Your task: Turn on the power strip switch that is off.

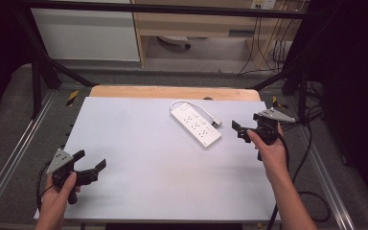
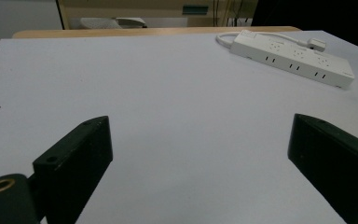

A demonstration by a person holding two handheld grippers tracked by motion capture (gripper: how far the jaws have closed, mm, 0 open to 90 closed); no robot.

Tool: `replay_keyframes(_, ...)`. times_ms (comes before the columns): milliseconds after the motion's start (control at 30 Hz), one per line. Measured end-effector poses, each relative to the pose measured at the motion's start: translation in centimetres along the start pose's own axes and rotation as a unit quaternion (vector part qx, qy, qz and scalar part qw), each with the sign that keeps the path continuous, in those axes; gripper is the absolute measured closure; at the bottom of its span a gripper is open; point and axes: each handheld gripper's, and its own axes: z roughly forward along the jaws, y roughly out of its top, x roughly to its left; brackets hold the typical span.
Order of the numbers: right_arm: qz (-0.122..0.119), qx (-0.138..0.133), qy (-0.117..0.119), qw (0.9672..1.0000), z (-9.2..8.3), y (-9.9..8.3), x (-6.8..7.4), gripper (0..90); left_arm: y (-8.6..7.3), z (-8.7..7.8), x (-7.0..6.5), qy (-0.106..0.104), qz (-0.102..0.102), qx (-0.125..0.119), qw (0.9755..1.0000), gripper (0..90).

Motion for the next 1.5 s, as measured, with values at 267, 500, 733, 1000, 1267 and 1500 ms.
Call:
replay_keyframes(267,0.000,-0.001,0.001,1.0000,1.4,0.8,0.2,7.0,0.0,0.1,0.0,-0.002,0.001,0.003,1.0000,6.3)
replay_keyframes(500,-0.003,-0.009,-0.003,0.9999,2.6,1.2,0.5,15.9,0.0,0.2,-0.1,-0.005,0.001,0.003,1.0000,5.9)
replay_keyframes(733,-0.008,-0.019,-0.007,0.9998,4.0,1.5,1.0,32.9,0.0,0.1,-0.3,-0.007,0.006,0.005,0.9999,5.8)
replay_keyframes(1000,-0.008,-0.023,-0.013,0.9996,5.1,1.6,1.0,46.0,0.1,0.0,-0.2,-0.006,0.005,0.002,1.0000,5.9)
replay_keyframes(1267,-0.003,-0.028,-0.019,0.9994,6.6,1.4,1.2,58.2,0.1,0.0,-0.2,-0.006,0.006,0.004,1.0000,5.8)
replay_keyframes(1500,0.000,-0.024,-0.018,0.9995,7.8,0.8,1.4,67.1,0.1,-0.1,-0.1,-0.006,0.006,0.002,1.0000,5.8)
